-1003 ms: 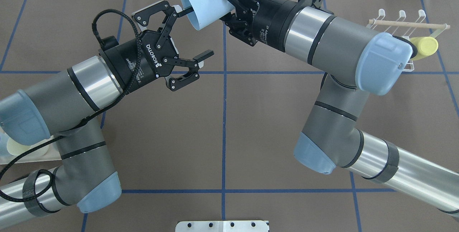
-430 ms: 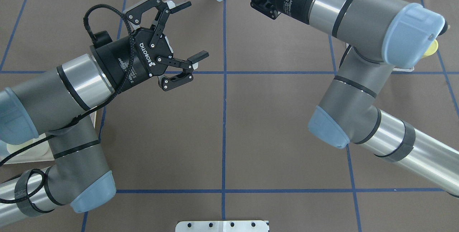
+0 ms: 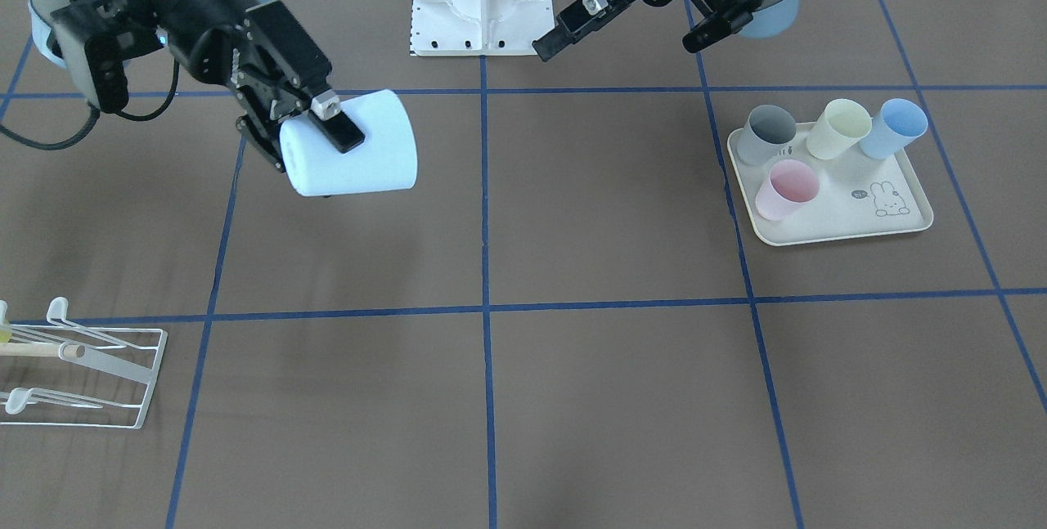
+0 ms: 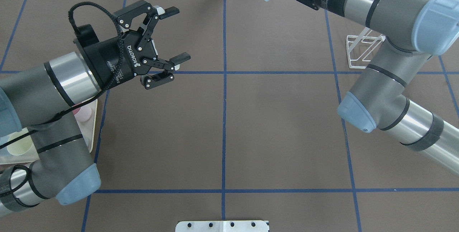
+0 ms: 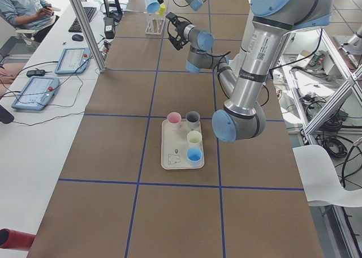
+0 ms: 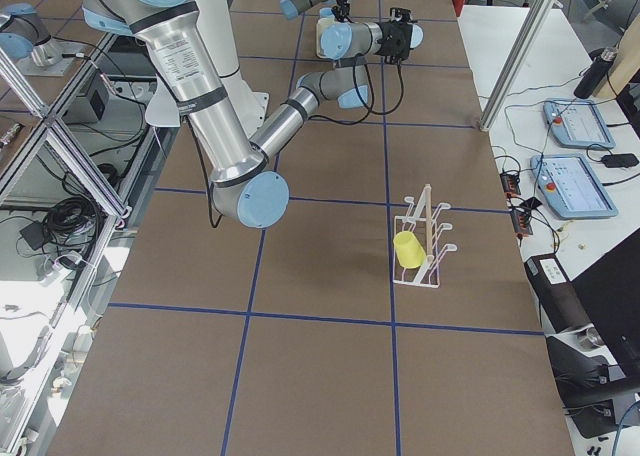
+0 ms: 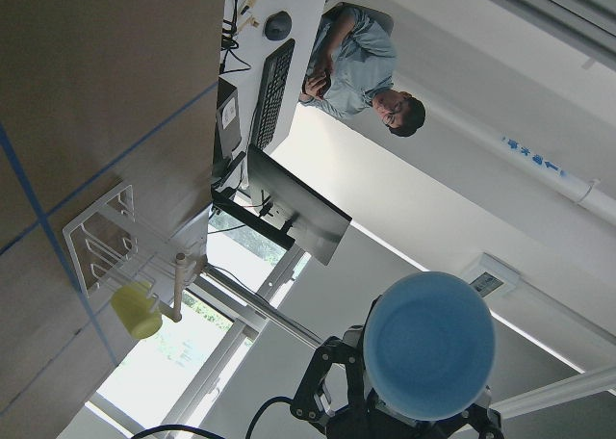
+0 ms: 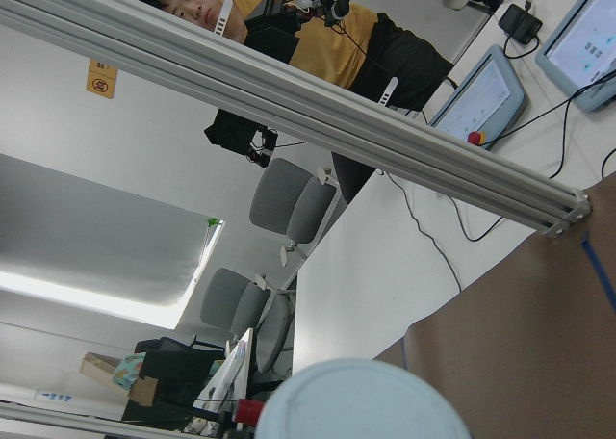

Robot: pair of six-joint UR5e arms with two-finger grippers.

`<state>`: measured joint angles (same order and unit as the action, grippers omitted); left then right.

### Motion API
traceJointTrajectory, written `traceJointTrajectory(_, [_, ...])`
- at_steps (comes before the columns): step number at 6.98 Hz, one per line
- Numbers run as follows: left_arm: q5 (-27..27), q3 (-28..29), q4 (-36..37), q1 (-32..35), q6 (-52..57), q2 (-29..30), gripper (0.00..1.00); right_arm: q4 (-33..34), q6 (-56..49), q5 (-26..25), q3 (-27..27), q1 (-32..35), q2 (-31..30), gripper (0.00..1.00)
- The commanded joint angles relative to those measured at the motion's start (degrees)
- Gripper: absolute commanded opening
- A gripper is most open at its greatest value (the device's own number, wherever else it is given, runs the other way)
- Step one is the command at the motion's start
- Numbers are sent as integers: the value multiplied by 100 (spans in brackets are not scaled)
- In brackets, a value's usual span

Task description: Transfer IKEA cup to right arm and place on rack

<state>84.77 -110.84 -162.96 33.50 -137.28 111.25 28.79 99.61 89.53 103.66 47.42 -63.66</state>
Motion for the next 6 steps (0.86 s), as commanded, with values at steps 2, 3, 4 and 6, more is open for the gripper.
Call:
traceJointTrajectory(2, [1162, -412, 817, 638, 1611, -900, 100, 21, -1930, 3, -467, 573, -769, 0])
traceJointTrajectory(3, [1303, -465, 827, 753, 2199, -1304, 100, 12, -2345, 21, -791, 871, -832, 0])
traceJointTrajectory(4, [1427, -552, 827, 841, 2727, -1664, 100, 12, -2932, 116, -1143, 1213, -832, 0])
traceJointTrajectory(6, [1463, -562, 827, 877, 2952, -1844, 100, -5, -4302, 1053, -1855, 2065, -789, 0])
